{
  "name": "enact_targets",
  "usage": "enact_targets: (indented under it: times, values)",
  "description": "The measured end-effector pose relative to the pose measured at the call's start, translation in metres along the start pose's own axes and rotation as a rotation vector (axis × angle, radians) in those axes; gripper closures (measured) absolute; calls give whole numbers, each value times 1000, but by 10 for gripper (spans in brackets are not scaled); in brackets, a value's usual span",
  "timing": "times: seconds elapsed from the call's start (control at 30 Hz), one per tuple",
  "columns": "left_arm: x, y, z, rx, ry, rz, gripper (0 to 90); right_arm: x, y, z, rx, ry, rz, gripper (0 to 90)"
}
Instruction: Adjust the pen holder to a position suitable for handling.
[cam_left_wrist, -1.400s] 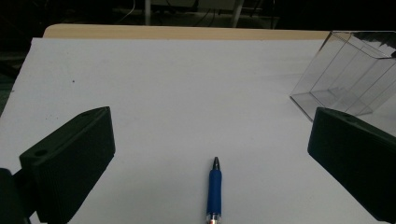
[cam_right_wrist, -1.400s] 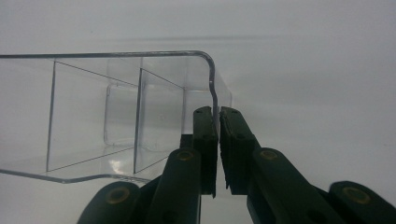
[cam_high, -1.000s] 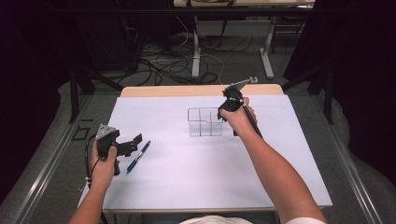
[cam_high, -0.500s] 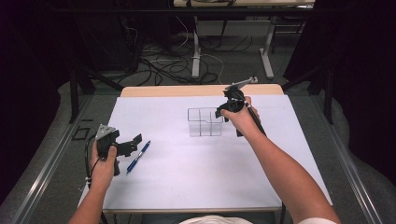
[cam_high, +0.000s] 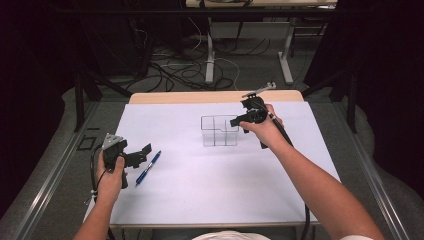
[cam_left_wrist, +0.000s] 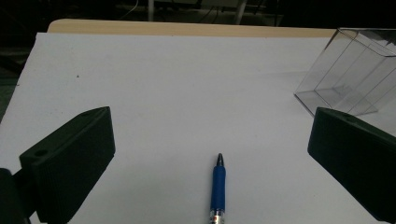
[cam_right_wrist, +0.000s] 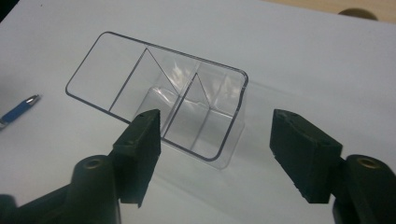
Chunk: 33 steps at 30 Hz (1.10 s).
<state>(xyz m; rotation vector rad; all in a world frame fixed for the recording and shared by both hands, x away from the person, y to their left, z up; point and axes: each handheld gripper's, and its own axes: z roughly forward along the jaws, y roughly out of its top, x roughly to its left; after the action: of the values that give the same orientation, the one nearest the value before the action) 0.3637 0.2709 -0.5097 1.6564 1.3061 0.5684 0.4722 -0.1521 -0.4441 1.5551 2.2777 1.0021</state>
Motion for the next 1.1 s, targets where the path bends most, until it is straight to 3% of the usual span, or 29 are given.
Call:
enact_targets:
  times: [0.03,0.07,0.13,0.17,0.3,0.33,0.4,0.53,0.63,0.8,1.0,1.1]
  values:
    - [0,0,0,0,0,0,6,0,0,0,0,0,0,314]
    - [0,0,0,1,1,-2,6,-1,-2,-3,0,-16,-40,293]
    - [0,0,0,2,-1,-2,6,0,-4,-4,-4,-26,-46,289]
    - [-1,0,0,3,-1,0,6,-3,-6,-8,-9,-42,-77,281]
    - [-1,0,0,9,-1,6,6,-6,-10,-12,-43,-44,-86,278]
    - [-1,0,-1,11,-1,8,6,-9,-14,-16,-58,-87,-108,203]
    - [-1,0,-1,8,-1,6,6,-11,-16,-17,-70,-100,-110,203]
    - [-2,1,0,6,-3,6,5,-17,-26,-23,-88,-83,-103,190]
    - [-2,1,0,11,-5,6,5,-23,-37,-30,-124,-57,-89,136]
    - [-2,1,1,10,-7,11,3,-31,-52,-41,-171,-56,-73,0]
    - [-3,1,1,18,-9,17,3,-39,-70,-53,-234,-61,-54,0]
    - [-4,1,2,19,-13,16,3,-43,-88,-60,-257,-63,-69,0]
